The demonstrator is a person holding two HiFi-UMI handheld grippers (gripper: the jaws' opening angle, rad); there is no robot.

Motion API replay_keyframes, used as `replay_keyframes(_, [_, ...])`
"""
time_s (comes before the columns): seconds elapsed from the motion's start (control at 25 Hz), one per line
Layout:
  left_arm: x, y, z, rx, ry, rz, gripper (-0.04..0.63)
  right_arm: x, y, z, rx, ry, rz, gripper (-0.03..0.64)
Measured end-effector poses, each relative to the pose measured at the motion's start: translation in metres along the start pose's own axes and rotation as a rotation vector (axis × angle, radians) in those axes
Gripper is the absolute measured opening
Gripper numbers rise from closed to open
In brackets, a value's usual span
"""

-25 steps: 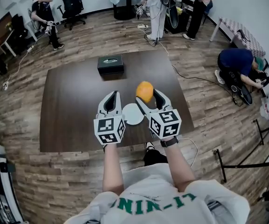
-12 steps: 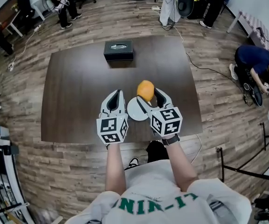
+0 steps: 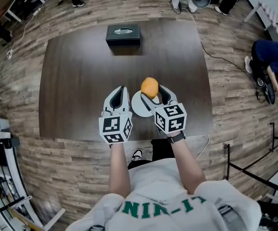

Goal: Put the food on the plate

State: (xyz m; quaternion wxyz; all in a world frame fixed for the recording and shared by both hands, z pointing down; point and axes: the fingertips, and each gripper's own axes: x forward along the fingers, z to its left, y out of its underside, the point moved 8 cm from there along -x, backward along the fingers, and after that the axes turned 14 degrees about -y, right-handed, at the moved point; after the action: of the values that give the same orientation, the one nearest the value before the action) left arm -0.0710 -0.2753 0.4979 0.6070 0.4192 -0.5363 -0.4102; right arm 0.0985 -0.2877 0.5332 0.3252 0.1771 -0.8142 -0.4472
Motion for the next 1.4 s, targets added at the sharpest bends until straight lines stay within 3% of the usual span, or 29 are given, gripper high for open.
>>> replay_keyframes(0.16, [0.007,0.013,0.002,0.035,-0.018,0.013,0.014,0.011,0.019,-0.011,-0.006,0.014,0.038,0.331])
replay_keyframes(0.68, [0.031,0.064,0.006,-0.024,-0.026,0.122,0.014,0.046,0.07,-0.033,0.052,-0.029,0.174,0.331])
replay_keyframes(1.4, [0.055,0.113,0.012,-0.048,-0.04,0.188,0.014,0.076,0.12,-0.056,0.101,-0.042,0.305,0.332])
